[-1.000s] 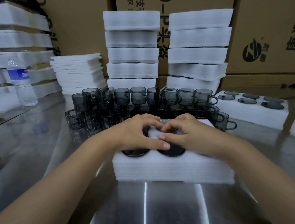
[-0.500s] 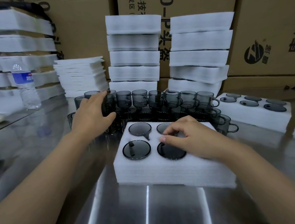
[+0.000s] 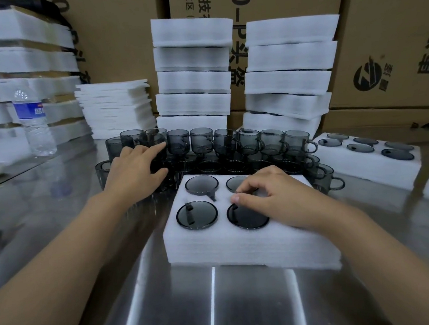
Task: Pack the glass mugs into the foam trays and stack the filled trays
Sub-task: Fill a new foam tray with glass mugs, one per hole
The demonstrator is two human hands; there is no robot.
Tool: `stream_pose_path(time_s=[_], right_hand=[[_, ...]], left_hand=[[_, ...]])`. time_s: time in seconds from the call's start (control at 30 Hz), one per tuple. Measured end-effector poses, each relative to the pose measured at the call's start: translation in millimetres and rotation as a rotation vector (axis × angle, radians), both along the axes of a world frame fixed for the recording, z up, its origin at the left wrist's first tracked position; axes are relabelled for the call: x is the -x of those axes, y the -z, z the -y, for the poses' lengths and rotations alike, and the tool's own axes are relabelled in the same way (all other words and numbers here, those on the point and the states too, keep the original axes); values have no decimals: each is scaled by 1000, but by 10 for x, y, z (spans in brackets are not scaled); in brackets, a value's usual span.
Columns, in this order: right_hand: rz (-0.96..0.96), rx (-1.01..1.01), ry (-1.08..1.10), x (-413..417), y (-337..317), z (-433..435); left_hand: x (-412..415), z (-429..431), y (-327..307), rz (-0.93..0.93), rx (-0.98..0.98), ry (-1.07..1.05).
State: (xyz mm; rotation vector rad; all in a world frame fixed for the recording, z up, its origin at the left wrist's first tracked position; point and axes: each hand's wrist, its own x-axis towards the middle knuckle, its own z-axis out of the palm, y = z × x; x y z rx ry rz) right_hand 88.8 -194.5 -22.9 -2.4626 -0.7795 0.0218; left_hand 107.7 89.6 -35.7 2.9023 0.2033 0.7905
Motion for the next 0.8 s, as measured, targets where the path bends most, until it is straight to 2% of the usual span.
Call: stream_pose_path(time_s=[0.07, 0.2, 0.27, 0.43, 0.8], right_hand=[[-6, -4, 9, 2, 2, 2], [-7, -2, 12, 7, 0, 1], [-1, -5, 10, 6, 1, 0], [-3, -3, 0, 2, 7, 7], [-8, 11, 9, 13, -9, -2]], left_hand=[[-14, 9, 12, 3, 112, 34], [-36, 25, 14, 40, 485, 133], [-51, 36, 14, 20, 588, 148], [-68, 52, 1, -12, 723, 178], [17, 145, -117, 123, 948, 321]])
